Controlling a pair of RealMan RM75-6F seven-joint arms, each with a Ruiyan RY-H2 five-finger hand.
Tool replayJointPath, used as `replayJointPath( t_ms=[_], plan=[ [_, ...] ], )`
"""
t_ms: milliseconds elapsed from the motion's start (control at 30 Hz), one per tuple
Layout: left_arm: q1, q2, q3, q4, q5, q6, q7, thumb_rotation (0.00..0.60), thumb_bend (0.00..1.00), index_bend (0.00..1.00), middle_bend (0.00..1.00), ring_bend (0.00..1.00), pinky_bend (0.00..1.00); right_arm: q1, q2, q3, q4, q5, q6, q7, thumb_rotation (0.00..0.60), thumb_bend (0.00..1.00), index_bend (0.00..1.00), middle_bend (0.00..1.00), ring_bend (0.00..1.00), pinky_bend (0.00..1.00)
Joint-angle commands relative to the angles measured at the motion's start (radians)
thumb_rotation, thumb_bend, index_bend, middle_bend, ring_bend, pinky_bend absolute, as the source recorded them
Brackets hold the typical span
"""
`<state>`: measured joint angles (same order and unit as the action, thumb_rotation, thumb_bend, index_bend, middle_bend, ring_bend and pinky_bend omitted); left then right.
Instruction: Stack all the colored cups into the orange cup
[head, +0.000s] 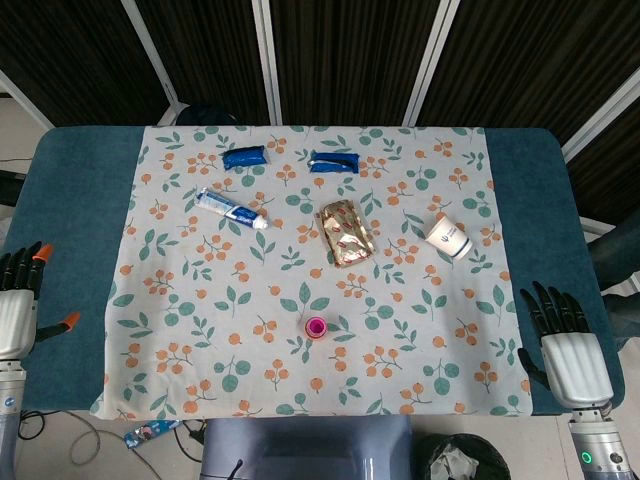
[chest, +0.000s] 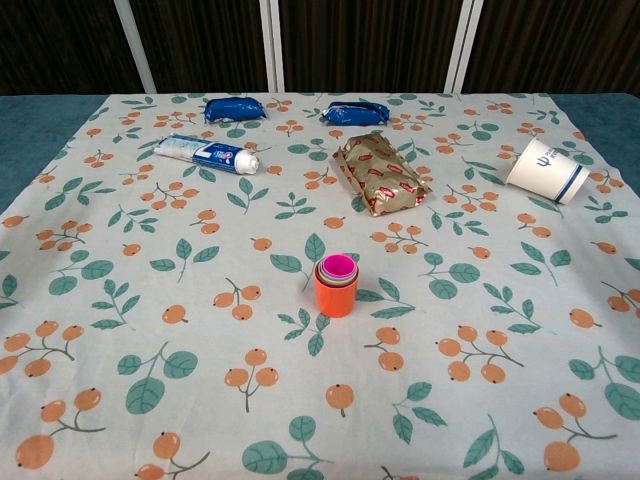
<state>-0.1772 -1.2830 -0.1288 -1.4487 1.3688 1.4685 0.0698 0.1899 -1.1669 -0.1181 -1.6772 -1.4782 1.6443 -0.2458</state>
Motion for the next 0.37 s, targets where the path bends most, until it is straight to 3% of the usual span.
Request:
replayJointPath(
  t_ms=[33, 367],
  plan=[
    [0.004, 0.004, 0.0, -0.007, -0.005, 0.002, 0.01, 0.6, 0.08, 0.05, 0.02, 0.0, 0.01, -0.011, -0.012, 0.021, 0.017, 0.016, -0.01, 0.012, 0.6, 0.39, 0.0, 0.0, 0.03, 0.1],
    [0.008, 0.021, 0.024, -0.045, 0.025, -0.008, 0.005, 0.6, 0.08, 0.05, 0.02, 0.0, 0.01, -0.022, -0.03, 0.074, 0.062, 0.059, -0.061, 0.072, 0.6, 0.39, 0.0, 0.0, 0.03, 0.1]
  ],
)
